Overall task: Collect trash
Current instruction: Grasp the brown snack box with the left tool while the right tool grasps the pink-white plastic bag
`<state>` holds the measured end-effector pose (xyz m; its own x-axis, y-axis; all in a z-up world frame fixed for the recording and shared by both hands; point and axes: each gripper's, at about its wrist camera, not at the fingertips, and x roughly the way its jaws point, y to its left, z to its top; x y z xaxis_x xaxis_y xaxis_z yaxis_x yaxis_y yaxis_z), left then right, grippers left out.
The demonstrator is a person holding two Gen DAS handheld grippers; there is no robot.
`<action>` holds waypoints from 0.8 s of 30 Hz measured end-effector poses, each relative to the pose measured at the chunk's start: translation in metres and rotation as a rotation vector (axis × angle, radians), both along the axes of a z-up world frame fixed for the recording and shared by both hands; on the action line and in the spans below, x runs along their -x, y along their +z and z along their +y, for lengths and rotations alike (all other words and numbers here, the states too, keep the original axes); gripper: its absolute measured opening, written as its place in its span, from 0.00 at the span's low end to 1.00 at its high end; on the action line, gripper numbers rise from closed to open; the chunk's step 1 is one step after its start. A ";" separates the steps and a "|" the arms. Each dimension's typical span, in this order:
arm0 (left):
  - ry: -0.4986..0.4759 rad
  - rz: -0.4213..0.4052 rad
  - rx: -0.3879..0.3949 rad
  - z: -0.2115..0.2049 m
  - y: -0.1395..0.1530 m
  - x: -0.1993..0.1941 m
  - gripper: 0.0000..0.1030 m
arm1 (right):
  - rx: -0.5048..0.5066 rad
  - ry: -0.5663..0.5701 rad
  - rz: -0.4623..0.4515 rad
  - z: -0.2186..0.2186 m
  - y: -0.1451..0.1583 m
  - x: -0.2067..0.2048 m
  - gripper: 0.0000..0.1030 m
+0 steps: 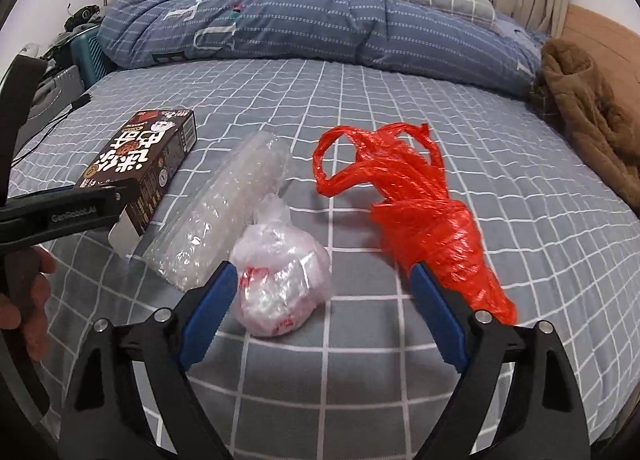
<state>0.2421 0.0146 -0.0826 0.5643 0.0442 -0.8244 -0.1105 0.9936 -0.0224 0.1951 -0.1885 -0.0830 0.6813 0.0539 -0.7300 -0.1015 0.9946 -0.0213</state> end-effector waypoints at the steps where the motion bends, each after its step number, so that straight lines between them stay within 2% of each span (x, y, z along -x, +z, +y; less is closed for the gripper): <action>1: 0.002 0.001 0.005 0.000 -0.001 -0.002 0.94 | -0.003 0.003 0.003 0.000 -0.001 -0.001 0.78; 3: 0.007 0.007 0.007 0.000 -0.004 -0.005 0.94 | -0.008 0.013 0.011 0.001 -0.002 -0.004 0.76; 10: 0.021 0.017 0.017 0.003 -0.010 -0.016 0.94 | -0.029 0.038 0.042 0.008 -0.006 -0.009 0.56; 14: 0.017 0.029 0.004 0.003 -0.013 -0.021 0.90 | -0.038 0.064 0.067 0.014 -0.010 -0.010 0.47; 17: 0.013 0.023 -0.019 0.001 -0.015 -0.021 0.86 | -0.027 0.066 0.072 0.017 -0.012 -0.010 0.45; 24: -0.002 0.013 -0.020 0.001 -0.010 -0.009 0.85 | -0.057 0.059 0.065 0.013 -0.007 -0.008 0.39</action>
